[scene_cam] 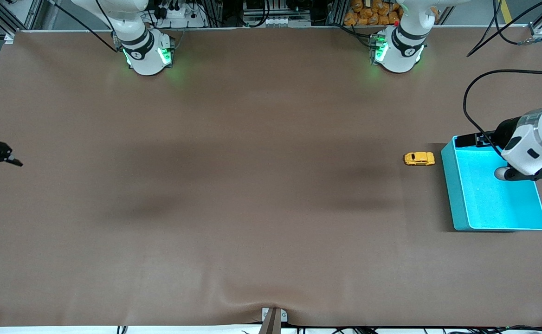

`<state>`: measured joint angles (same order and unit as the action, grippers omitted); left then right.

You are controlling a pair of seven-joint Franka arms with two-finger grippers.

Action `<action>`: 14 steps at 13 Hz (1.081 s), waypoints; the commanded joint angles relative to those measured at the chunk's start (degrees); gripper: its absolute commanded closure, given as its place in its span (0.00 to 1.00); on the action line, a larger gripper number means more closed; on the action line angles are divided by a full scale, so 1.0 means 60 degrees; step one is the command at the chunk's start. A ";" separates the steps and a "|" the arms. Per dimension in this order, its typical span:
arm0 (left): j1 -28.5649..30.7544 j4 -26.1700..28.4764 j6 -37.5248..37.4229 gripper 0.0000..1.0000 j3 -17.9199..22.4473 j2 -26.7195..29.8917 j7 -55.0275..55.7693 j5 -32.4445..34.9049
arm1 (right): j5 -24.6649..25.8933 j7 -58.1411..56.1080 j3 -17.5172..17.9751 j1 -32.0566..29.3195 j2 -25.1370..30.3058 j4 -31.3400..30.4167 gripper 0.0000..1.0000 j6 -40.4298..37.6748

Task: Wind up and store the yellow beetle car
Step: 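Reach the left gripper to the yellow car beside the bin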

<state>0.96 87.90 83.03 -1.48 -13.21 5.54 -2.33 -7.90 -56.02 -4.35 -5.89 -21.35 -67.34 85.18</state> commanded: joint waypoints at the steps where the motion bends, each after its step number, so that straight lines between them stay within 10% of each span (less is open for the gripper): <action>1: 0.0030 0.0858 0.0558 0.00 -0.0002 0.0369 0.0306 -0.0183 | 0.0027 0.1903 -0.0095 0.0439 0.0394 0.0191 0.00 -0.0877; 8: 0.0133 0.5898 0.4571 0.00 -0.0002 0.2670 0.1224 -0.0343 | -0.0032 0.6404 -0.0109 0.0396 0.1093 0.0121 0.00 -0.1644; 14: 0.0074 0.7641 0.6752 0.00 -0.0295 0.2538 0.4242 -0.0534 | 0.0553 0.8207 -0.0065 0.0951 0.3378 -0.3636 0.00 0.0768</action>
<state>1.28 128.57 118.15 -3.16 0.61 26.69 -3.84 -6.69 -9.60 -4.82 -2.00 -9.01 -76.54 83.49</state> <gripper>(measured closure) 0.000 0.000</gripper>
